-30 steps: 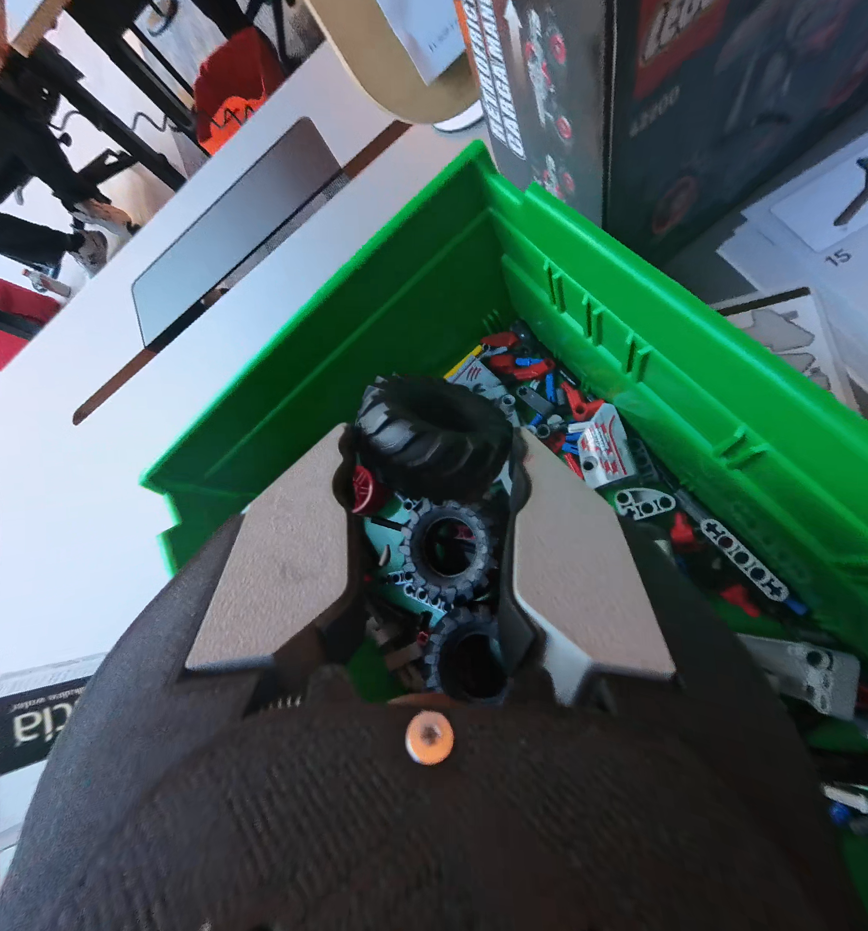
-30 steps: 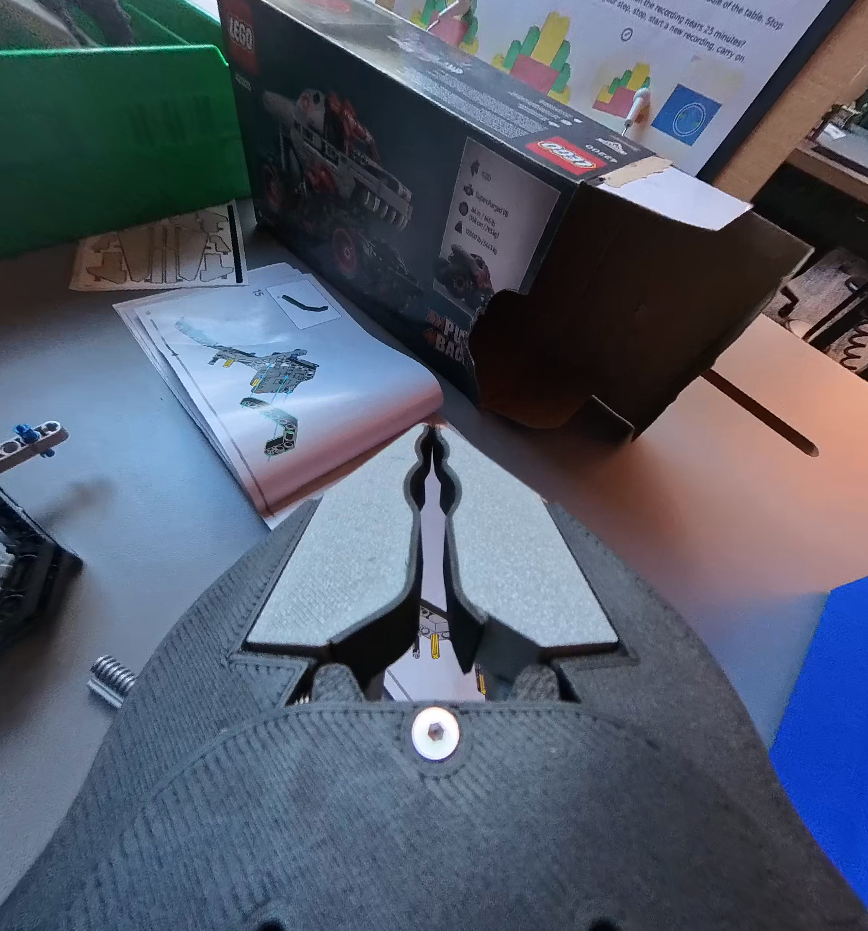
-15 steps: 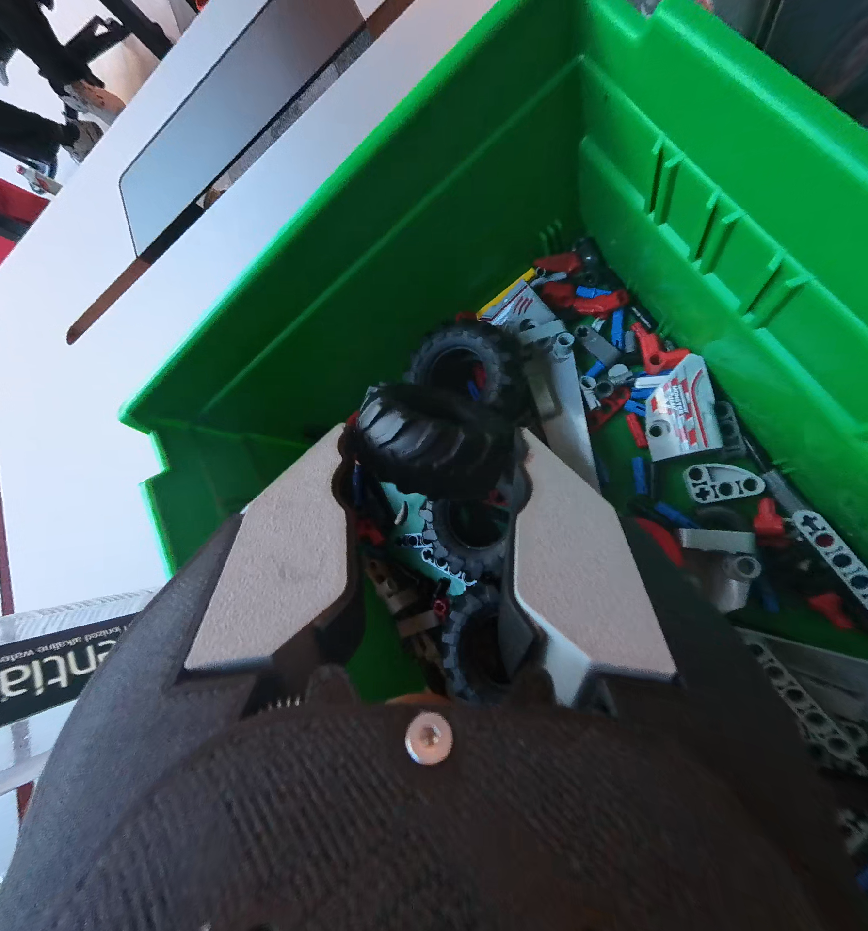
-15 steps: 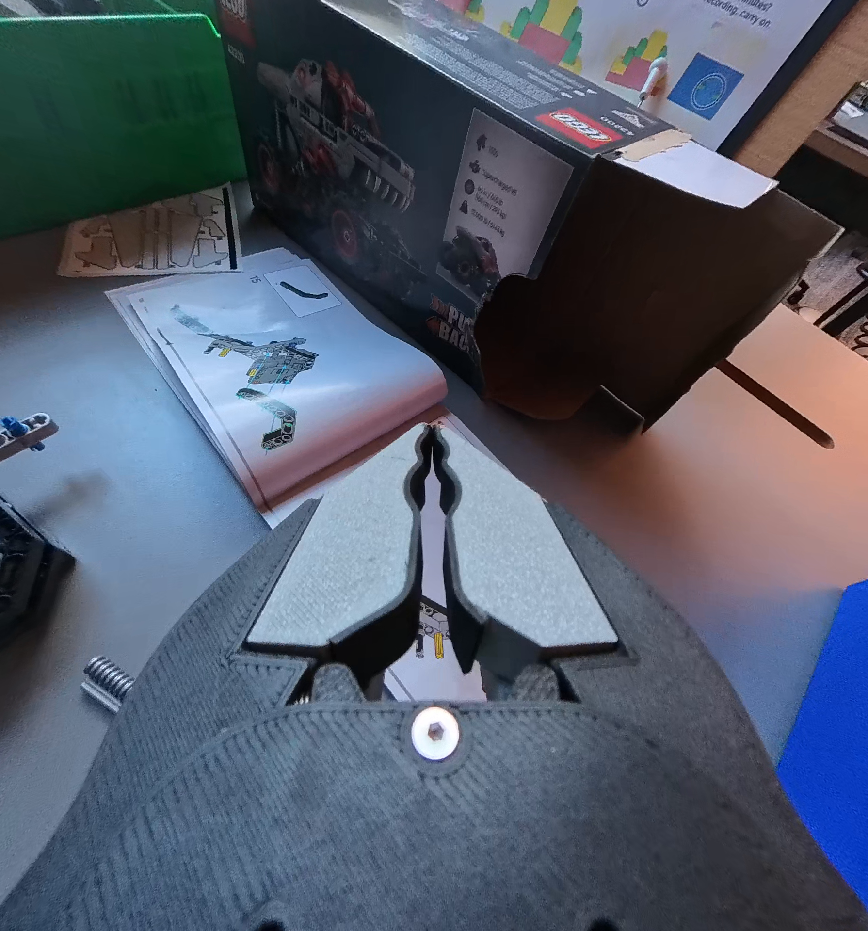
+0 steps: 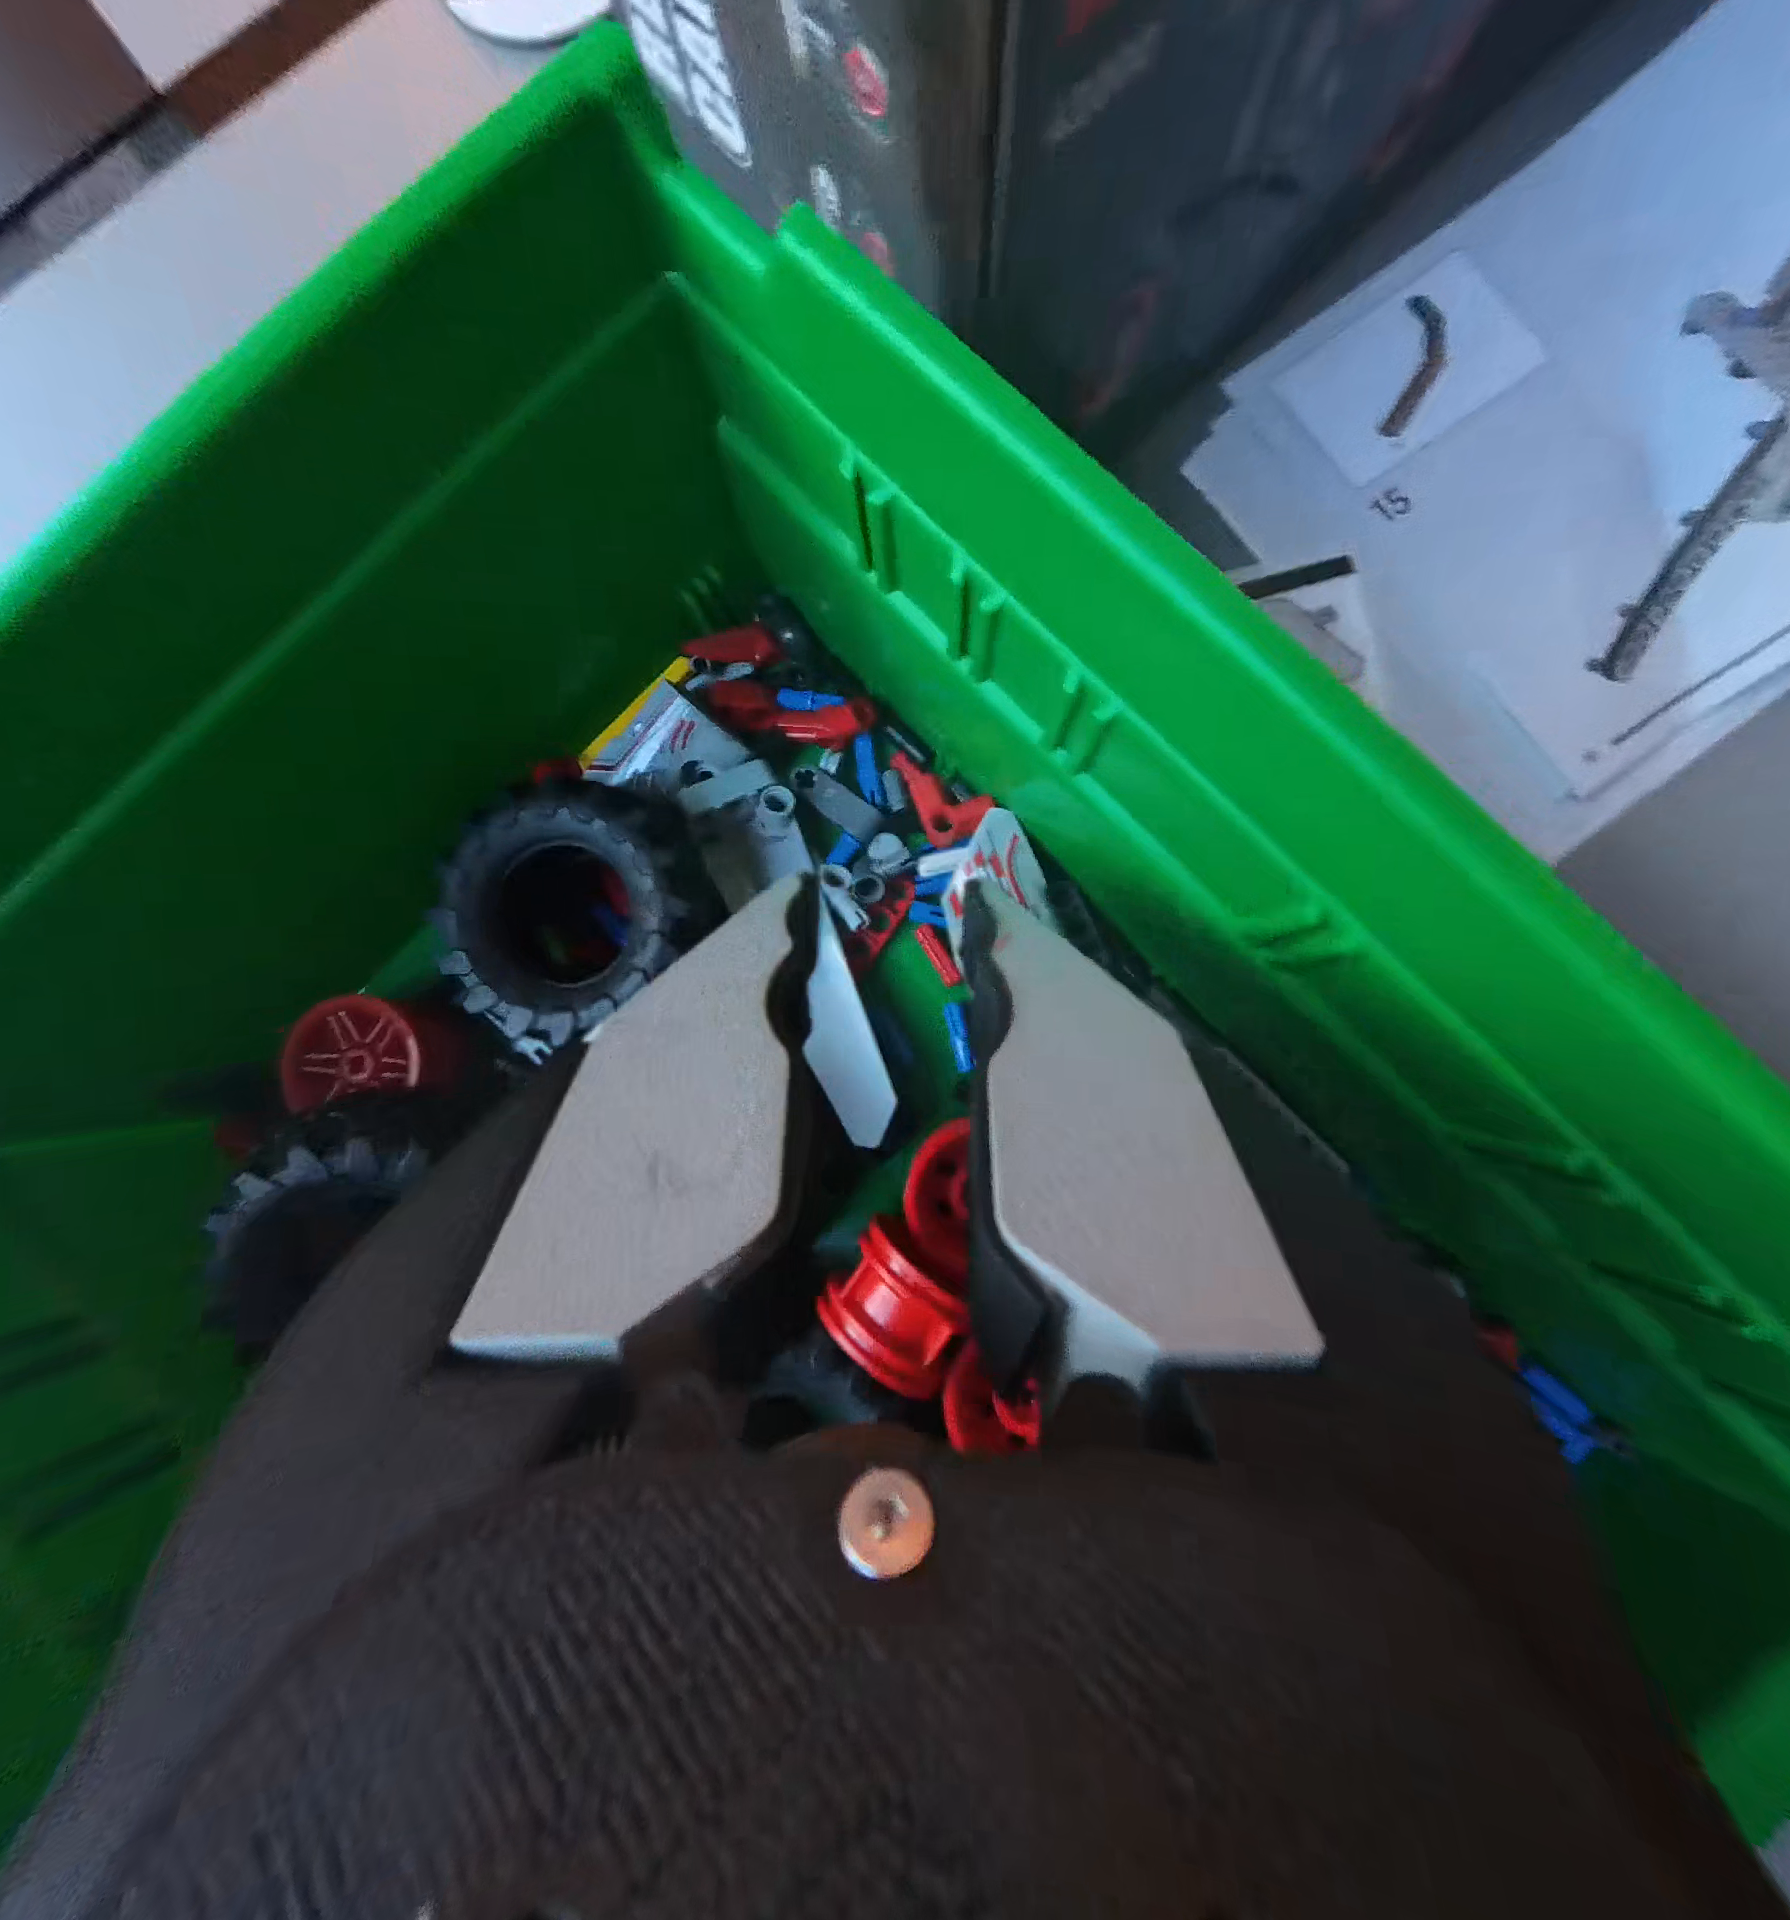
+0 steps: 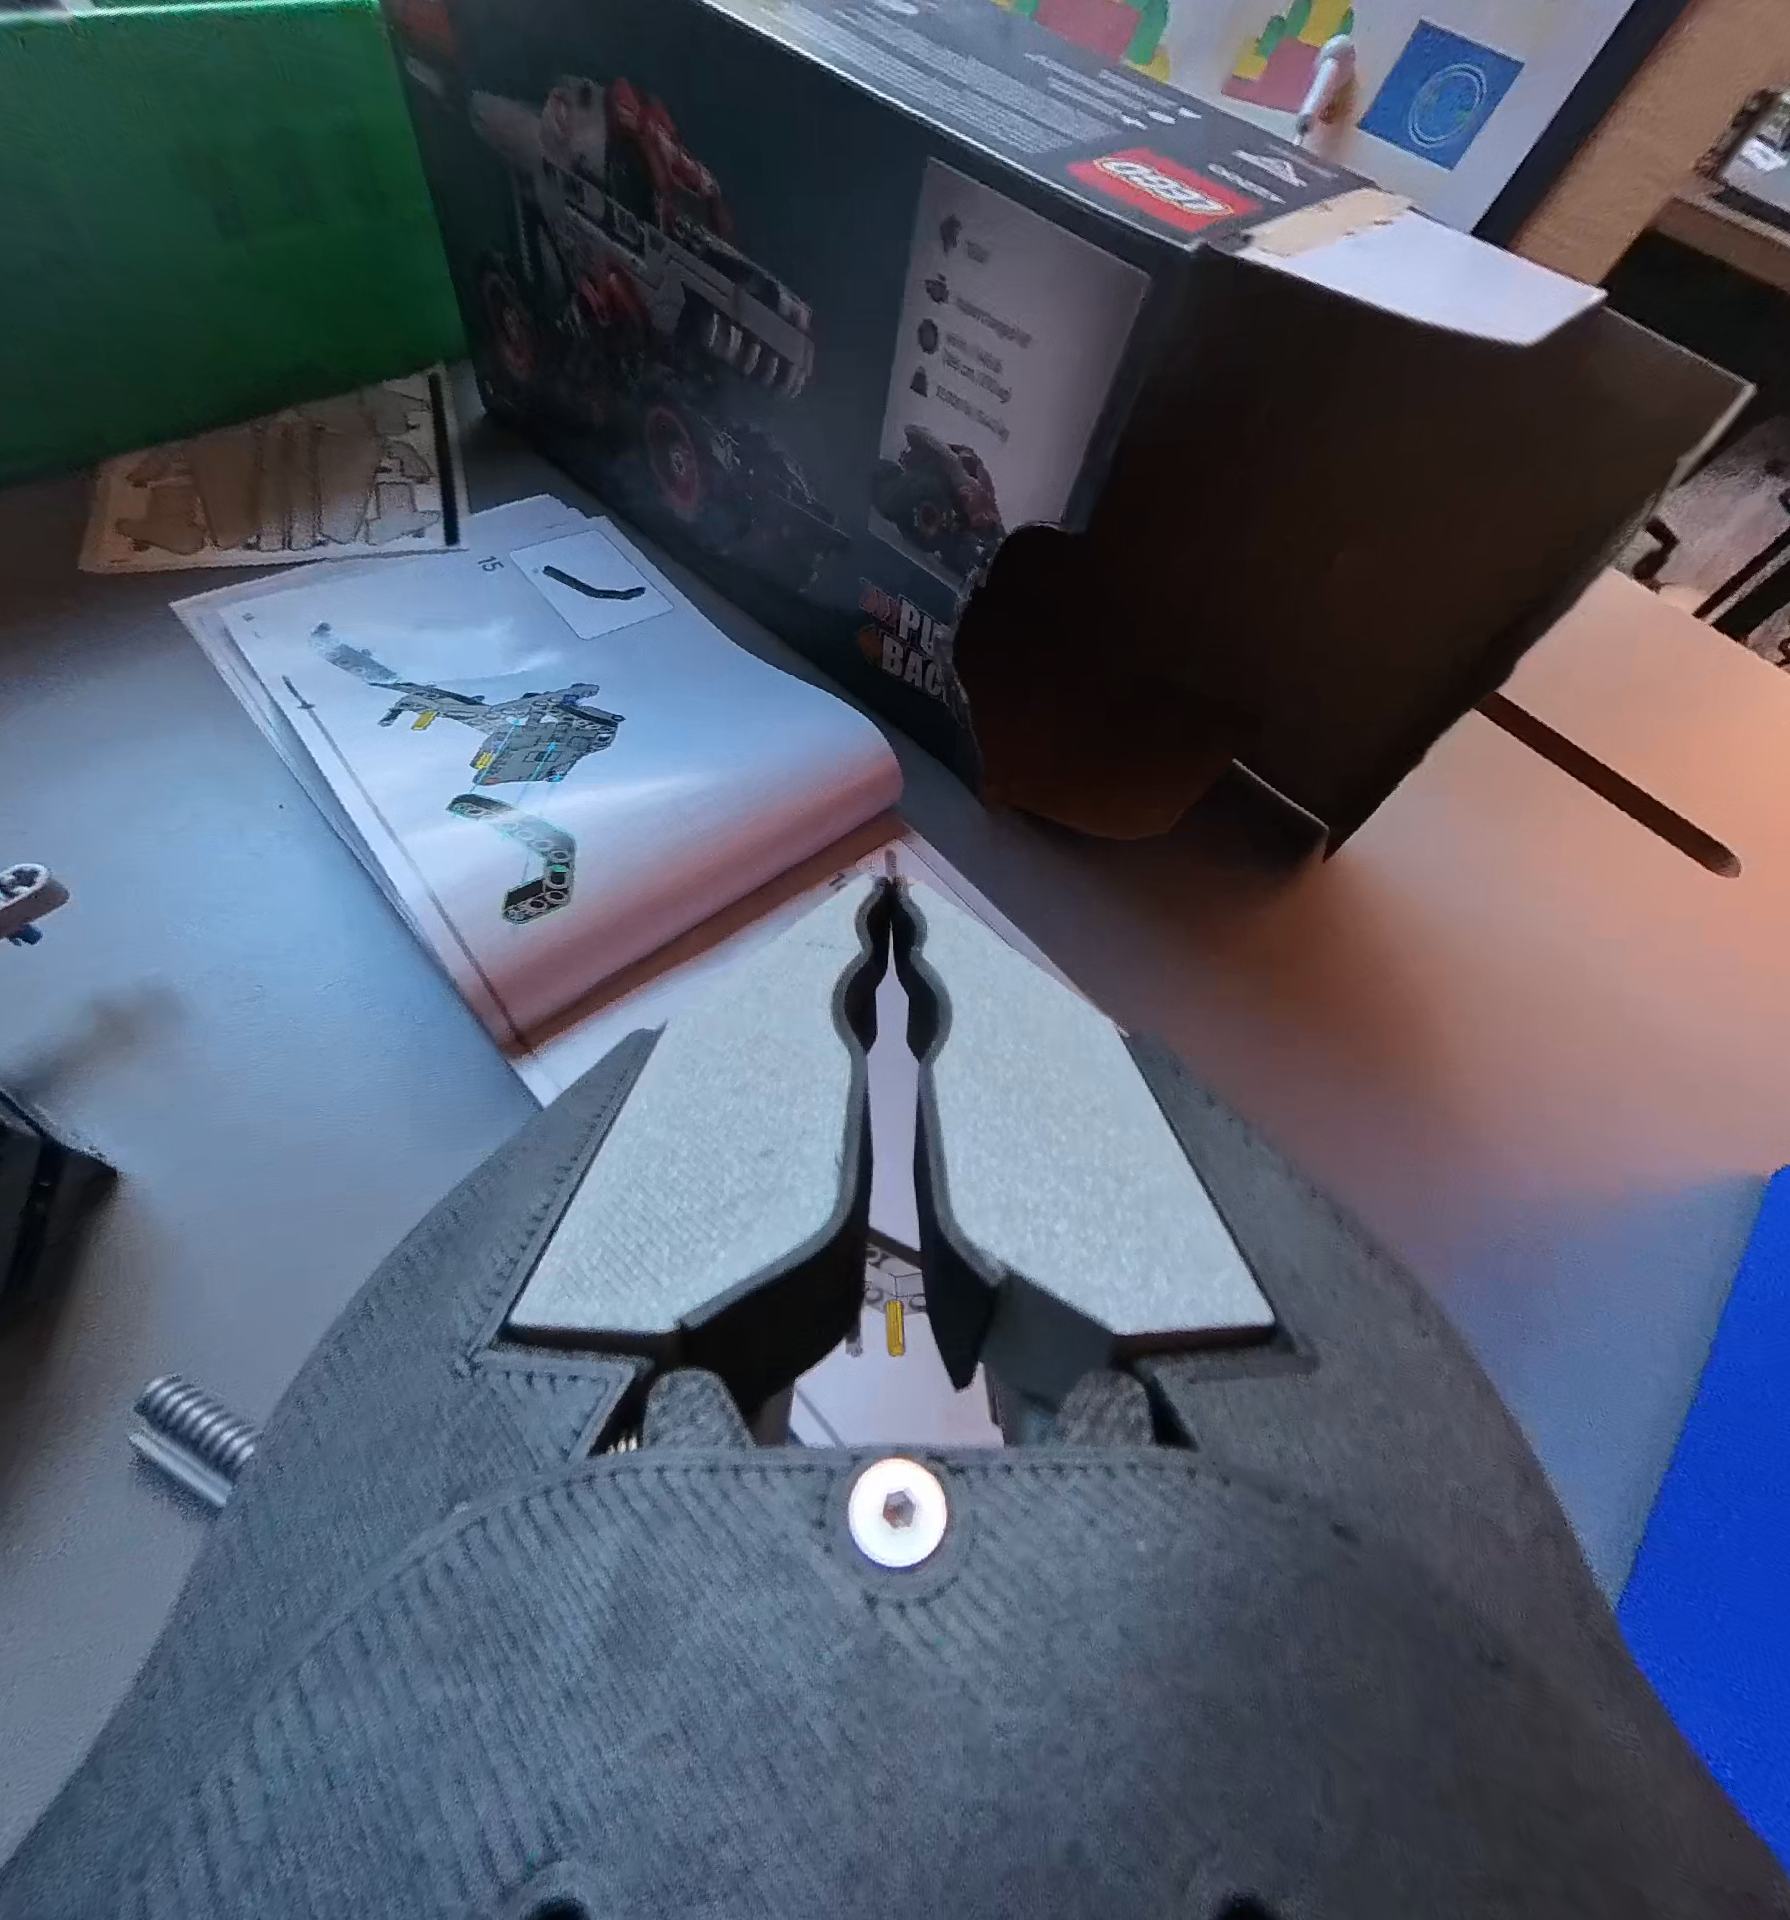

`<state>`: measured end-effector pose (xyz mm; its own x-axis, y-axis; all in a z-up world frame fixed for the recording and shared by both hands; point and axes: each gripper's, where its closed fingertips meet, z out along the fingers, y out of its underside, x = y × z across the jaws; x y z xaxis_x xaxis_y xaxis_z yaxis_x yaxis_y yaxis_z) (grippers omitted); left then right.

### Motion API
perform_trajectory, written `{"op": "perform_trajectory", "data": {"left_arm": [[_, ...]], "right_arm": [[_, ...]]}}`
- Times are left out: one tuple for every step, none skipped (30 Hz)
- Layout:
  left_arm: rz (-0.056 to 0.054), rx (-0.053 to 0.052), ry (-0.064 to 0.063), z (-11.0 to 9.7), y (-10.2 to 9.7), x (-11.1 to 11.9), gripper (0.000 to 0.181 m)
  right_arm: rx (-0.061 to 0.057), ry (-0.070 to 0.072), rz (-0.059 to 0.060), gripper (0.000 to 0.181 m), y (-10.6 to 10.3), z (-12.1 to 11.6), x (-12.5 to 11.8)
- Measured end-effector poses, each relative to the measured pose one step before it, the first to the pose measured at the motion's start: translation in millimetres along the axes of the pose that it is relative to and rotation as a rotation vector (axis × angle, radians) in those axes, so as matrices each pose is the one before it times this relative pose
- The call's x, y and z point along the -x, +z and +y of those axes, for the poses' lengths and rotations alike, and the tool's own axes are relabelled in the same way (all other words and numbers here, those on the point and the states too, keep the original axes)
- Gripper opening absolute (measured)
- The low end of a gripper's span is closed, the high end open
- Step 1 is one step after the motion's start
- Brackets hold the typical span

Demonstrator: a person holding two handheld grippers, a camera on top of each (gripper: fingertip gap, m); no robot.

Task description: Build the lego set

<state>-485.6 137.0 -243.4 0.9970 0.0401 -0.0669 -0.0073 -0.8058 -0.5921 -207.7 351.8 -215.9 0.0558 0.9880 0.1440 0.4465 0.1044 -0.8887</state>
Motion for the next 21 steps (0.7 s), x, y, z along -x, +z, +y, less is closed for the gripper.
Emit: {"op": "perform_trajectory", "data": {"left_arm": [[-0.0054, 0.0359, 0.0045, -2.61, 1.89, 2.99, 0.031], [-0.0100, 0.0258, 0.0176, -3.97, 1.87, 3.31, 0.030], [-0.0235, 0.0152, 0.0111, -4.87, 2.96, 5.86, 0.028], [-0.0040, 0.0139, -0.0010, -3.86, 4.45, 3.37, 0.028], [0.0165, 0.0328, -0.0075, 0.25, 6.05, 0.29, 0.030], [0.0104, 0.0604, -0.0014, 6.24, 8.00, 0.79, 0.035], [-0.0007, 0.0687, 0.0119, 9.15, 8.86, 1.43, 0.032], [-0.0151, 0.0001, 0.0061, 0.18, 3.40, 2.80, 0.018], [-0.0485, -0.0022, 0.0023, 2.30, -1.47, 8.86, 0.012], [-0.0656, 0.0678, 0.0183, 11.54, 0.24, 11.20, 0.014], [-0.0118, 0.0205, 0.0221, 5.04, 0.30, 1.61, 0.012], [-0.0224, 0.0106, 0.0120, 3.78, -0.40, 3.25, 0.011], [-0.0157, 0.0048, -0.0028, 1.69, -0.75, 2.77, 0.011], [-0.0286, -0.0096, -0.0157, -0.72, -1.45, 5.57, 0.011], [-0.0319, -0.0260, -0.0204, -2.71, -2.76, 6.92, 0.012], [-0.0259, -0.0334, -0.0258, -3.27, -4.38, 6.86, 0.012], [-0.0200, -0.0397, -0.0287, -3.63, -6.02, 6.43, 0.013], [-0.0169, -0.0427, -0.0192, -3.81, -6.26, 5.65, 0.014], [-0.0148, -0.0475, -0.0152, -4.41, -5.61, 4.80, 0.014], [-0.0033, -0.0457, -0.0206, -4.24, -4.34, 2.78, 0.014], [-0.0045, -0.0280, -0.0184, -2.23, -2.98, 2.75, 0.014]], "right_arm": [[-0.0003, 0.0106, -0.0018, 0.000, 0.29, 1.00, -2.10], [0.0014, 0.0116, -0.0048, 0.000, 0.14, 1.19, -1.43], [0.0013, 0.0100, -0.0041, 0.000, -0.25, 0.90, -1.01], [-0.0030, 0.0057, -0.0018, 0.000, -0.58, -0.13, -0.42], [-0.0065, 0.0014, 0.0008, 0.000, -0.92, -1.01, -0.16], [-0.0060, -0.0013, 0.0012, 0.000, -0.76, -1.35, 0.30], [-0.0035, -0.0027, 0.0002, 0.000, -0.56, -1.10, 0.66], [-0.0022, -0.0038, -0.0005, 0.000, -0.39, -1.06, 0.80], [-0.0016, -0.0046, -0.0009, 0.000, -0.39, -0.67, 0.83], [-0.0003, -0.0046, -0.0011, 0.000, -0.16, -0.30, 0.81], [0.0005, -0.0037, -0.0010, 0.000, -0.03, -0.04, 0.68], [0.0011, -0.0024, -0.0016, 0.000, 0.29, 0.04, 0.48], [0.0020, -0.0009, -0.0023, 0.000, 0.34, 0.13, 0.50], [0.0021, -0.0001, -0.0027, 0.000, 0.39, 0.26, 0.41], [0.0020, -0.0005, -0.0022, 0.000, 0.29, 0.28, 0.41], [0.0020, -0.0020, -0.0006, 0.000, 0.18, 0.30, 0.37], [0.0014, -0.0028, 0.0002, 0.000, -0.01, -0.04, 0.37], [-0.0004, -0.0026, -0.0009, 0.000, -0.17, -0.40, 0.71], [-0.0025, -0.0023, -0.0018, 0.000, -0.21, -0.85, 0.92], [-0.0025, -0.0024, -0.0017, 0.000, 0.05, -0.77, 1.03], [0.0010, -0.0020, -0.0016, 0.000, 0.57, -0.06, 0.93]]}}
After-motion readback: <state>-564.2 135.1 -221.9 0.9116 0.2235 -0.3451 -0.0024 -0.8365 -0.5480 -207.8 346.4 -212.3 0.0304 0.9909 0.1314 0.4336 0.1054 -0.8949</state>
